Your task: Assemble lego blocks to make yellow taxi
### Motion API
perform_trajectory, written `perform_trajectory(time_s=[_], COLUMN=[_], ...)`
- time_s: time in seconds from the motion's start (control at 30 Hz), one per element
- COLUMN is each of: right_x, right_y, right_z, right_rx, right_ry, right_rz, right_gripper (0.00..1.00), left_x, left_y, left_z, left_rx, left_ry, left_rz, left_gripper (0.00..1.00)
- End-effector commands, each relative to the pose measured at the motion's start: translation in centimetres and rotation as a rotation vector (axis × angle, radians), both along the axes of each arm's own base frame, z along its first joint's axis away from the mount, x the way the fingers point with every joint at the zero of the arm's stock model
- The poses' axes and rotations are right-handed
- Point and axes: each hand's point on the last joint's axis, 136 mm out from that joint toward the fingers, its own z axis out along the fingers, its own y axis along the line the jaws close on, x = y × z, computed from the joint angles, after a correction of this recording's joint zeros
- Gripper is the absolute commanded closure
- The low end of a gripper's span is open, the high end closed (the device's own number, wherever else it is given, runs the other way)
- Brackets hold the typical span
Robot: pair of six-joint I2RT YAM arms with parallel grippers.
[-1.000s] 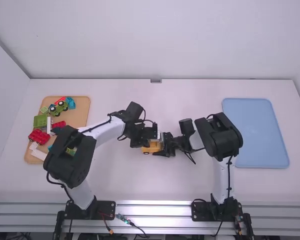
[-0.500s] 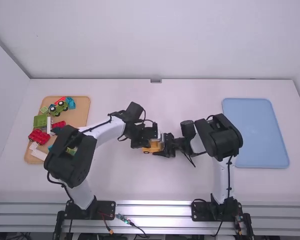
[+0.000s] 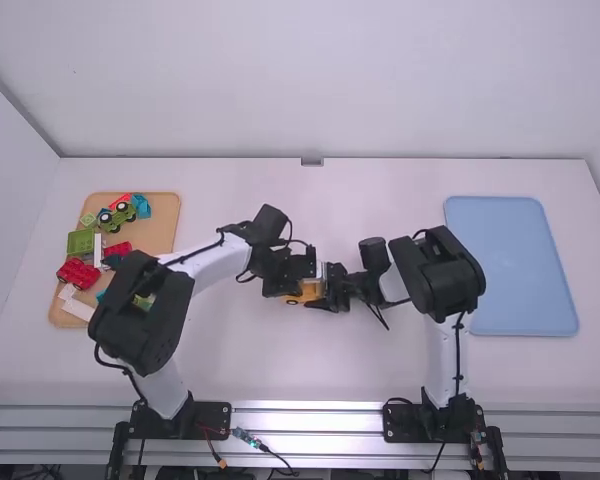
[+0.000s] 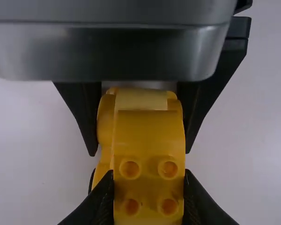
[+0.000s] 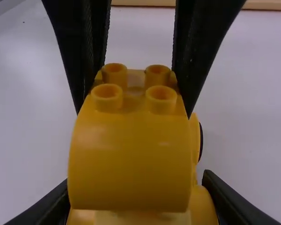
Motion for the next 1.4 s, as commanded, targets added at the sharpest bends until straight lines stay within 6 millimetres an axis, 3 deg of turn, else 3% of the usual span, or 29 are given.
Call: perform_trajectory(time_s=[0.0,0.57,0.93,1.07,1.37], right_x=[-0.7,-0.6,-0.3,-0.1,-1.2], right_y=[-0.3,-0.3,-0.2,-0.1,-0.5], right_z=[-1.2,-1.3,-1.6,-1.6,-2.0], right_rx=[-0.033,-0.039,-0.069,-0.076,-0.075], right_ry=[0.025,0.036,0.04,0.056,0.0], right_rz=[-0.016,-0.015,0.024,0.027,0.052], right_gripper=[0.69,0.74,0.78,0.78,0.78], left_x=[-1.0,-1.4,-2.2,-1.6,-1.7], left_y=[0.0,0.7,-0.3,-0.5,-0.4], left_z=[-1.1,-2.4,-2.7,-2.7,-2.7], left_rx=[0.003,0.052,0.1,0.108,0.119], left_ry=[0.038,0.032,0.008,-0.006,0.001], left_rz=[-0.004,0.018,-0.023,0.021,0.024], left_gripper=[0.98,0.98,0.98,0.98,0.94])
